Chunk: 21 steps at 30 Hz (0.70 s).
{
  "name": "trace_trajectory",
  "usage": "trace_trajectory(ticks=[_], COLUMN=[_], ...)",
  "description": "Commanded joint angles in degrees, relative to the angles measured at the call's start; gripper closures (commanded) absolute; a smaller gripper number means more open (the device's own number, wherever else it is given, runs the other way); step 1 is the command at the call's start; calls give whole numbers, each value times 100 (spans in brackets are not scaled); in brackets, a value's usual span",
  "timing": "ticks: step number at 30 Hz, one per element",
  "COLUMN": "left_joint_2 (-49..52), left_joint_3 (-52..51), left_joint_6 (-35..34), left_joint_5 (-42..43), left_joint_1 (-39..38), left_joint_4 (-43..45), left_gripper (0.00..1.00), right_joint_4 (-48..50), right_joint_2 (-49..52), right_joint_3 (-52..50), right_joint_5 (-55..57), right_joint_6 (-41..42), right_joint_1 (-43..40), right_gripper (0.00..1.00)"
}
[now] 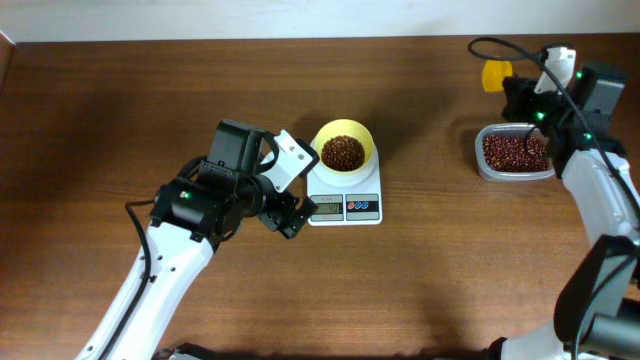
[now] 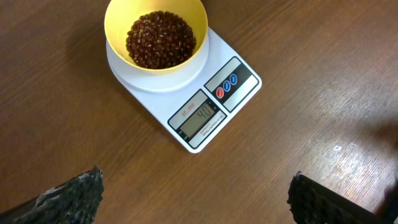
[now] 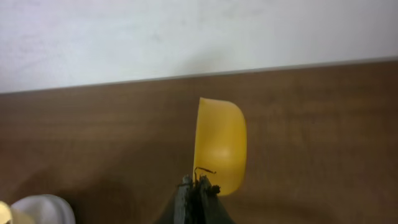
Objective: Scoop item into bowl and weigh 50g on scale
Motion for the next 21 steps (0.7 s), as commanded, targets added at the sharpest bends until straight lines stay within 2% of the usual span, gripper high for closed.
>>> trace_trajectory(ticks=[1, 5, 7, 10, 14, 21], left_joint_2=[-92, -92, -92, -92, -92, -92], left_joint_3=[-20, -20, -20, -20, -20, -20], left_joint_6=[90, 90, 90, 90, 90, 90], left_joint_5=[-20, -20, -20, -20, -20, -20], left_joint_1=[9, 9, 9, 9, 9, 9], left_joint_4=[13, 13, 13, 13, 13, 13], left_gripper=[1, 1, 1, 1, 1, 1], right_joint_4=[-555, -1821, -2647, -3311, -3519, -3471], right_joint_2=[-629, -1325, -1488, -1381, -1145, -330], right_joint_3=[39, 39, 39, 37, 37, 37], right_joint_5=[26, 260, 973, 1733, 2389, 2352], right_joint_6=[55, 2, -149, -339, -334, -330], right_joint_1=[-136, -267, -264, -264, -264, -251], right_gripper=[96, 96, 96, 96, 96, 96])
